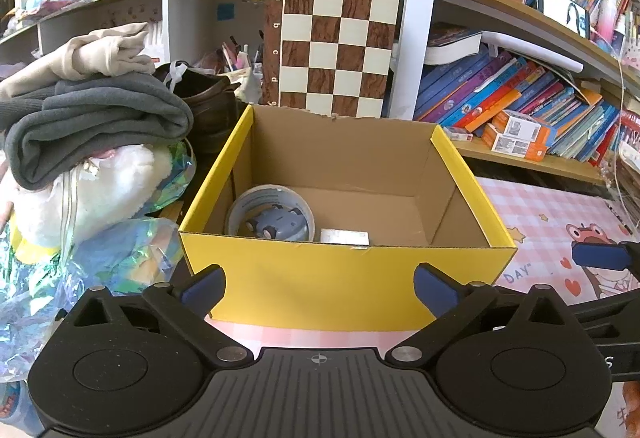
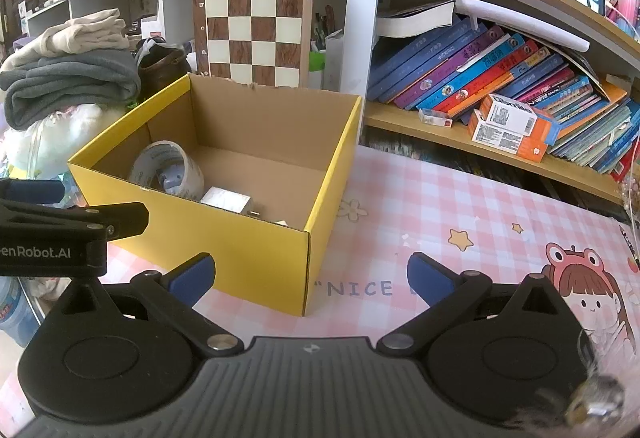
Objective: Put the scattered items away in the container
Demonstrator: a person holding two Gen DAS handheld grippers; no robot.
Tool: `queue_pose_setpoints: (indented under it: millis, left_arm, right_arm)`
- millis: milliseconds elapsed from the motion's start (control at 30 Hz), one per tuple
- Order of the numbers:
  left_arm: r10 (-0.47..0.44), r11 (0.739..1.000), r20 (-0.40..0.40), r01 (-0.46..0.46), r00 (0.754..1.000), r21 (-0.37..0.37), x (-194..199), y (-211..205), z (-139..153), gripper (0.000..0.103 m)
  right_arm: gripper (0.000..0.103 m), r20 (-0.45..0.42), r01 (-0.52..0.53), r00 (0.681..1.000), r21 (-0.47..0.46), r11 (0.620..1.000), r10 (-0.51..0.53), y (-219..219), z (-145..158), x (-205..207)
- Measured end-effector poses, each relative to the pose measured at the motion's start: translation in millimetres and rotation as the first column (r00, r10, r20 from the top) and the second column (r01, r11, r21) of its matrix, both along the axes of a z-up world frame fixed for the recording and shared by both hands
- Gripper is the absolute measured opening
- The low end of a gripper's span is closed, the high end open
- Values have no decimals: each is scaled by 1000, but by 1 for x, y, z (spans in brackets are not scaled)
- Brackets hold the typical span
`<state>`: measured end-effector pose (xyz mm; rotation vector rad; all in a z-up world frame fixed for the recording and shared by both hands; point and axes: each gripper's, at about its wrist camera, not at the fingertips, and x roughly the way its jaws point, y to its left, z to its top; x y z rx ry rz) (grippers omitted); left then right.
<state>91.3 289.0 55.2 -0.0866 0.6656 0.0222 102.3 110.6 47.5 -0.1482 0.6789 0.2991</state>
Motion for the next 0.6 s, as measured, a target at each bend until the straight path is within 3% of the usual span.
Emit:
queue_pose_setpoints:
  millis: [600]
  left_arm:
    - [-10,1000,-1,10,1000,20,-4,-5,1,103]
  right_arm:
    - [103,-3,13,1000,4,1000,-13,-7,-2,-7]
